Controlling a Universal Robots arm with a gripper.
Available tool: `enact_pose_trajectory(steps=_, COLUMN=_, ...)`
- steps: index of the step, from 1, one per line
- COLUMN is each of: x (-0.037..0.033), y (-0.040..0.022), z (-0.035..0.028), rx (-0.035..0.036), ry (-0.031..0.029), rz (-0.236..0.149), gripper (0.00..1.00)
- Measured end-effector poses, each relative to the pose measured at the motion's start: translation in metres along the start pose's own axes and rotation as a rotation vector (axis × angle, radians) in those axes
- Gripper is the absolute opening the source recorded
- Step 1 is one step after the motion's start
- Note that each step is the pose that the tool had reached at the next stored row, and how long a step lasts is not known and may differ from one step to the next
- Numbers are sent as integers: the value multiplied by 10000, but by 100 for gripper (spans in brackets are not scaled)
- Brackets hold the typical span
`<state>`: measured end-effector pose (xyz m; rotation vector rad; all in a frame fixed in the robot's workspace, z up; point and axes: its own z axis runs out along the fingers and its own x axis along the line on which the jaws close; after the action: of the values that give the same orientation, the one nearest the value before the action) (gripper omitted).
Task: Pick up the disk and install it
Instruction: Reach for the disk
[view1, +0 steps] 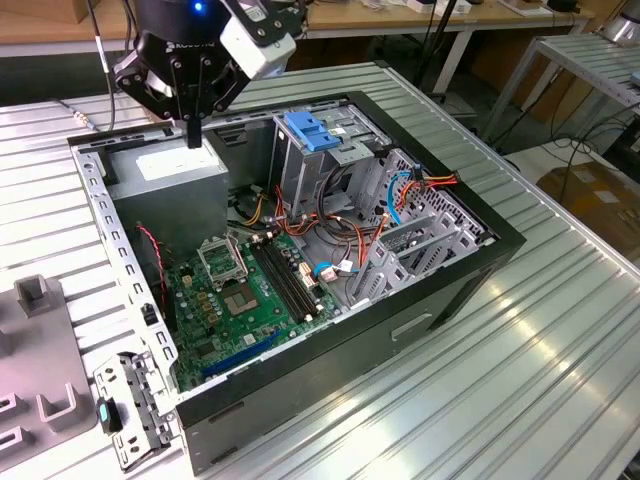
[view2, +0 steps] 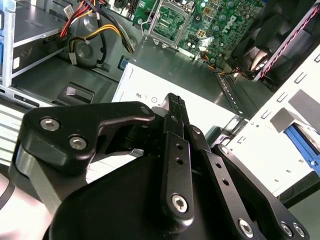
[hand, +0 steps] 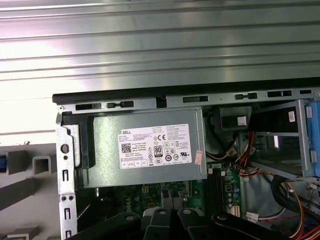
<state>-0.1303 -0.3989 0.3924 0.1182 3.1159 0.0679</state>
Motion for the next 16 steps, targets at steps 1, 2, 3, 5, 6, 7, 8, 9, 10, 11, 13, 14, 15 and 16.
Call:
enact_pose_trajectory(steps=1, x=1, y=0, z=0, rx=0, ry=1, rz=0, gripper=11)
enact_pose_trajectory(steps=2, x=3, y=0, z=1, rx=0, ry=3, rz=0, gripper=11)
enact_pose_trajectory(steps=3, x=4, y=0, z=1, rx=0, ry=4, rz=0, gripper=11)
enact_pose_trajectory(steps=5, x=8, y=-1, z=2, rx=1, ry=9, rz=1, gripper=11)
enact_pose_trajectory(steps=6, x=10, y=-1, z=3, rx=1, ry=11, rz=1, gripper=11)
enact_pose_trajectory(steps=7, x=11, y=-1, z=3, rx=1, ry=12, rz=0, gripper=11)
enact_pose_trajectory(steps=8, x=13, y=-1, z=3, rx=2, ry=14, rz=1, gripper=11)
enact_pose_trajectory(steps=9, x=14, y=-1, z=4, rx=2, ry=15, rz=1, gripper=11)
enact_pose_trajectory(steps=10, x=15, y=-1, z=4, rx=1, ry=16, rz=1, gripper=11)
enact_pose_trajectory(steps=11, x=17, y=-1, z=5, rx=1, ry=17, rz=1, gripper=11)
enact_pose_trajectory(steps=13, x=24, y=-2, z=6, rx=0, ry=17, rz=1, gripper=11)
enact_pose_trajectory(steps=14, x=27, y=-2, z=6, rx=1, ry=18, rz=1, gripper=11)
enact_pose_trajectory(steps=15, x=34, y=-3, z=6, rx=1, ry=18, rz=2, gripper=11)
enact_pose_trajectory(steps=16, x=40, y=-3, z=6, rx=1, ry=19, rz=1, gripper=11)
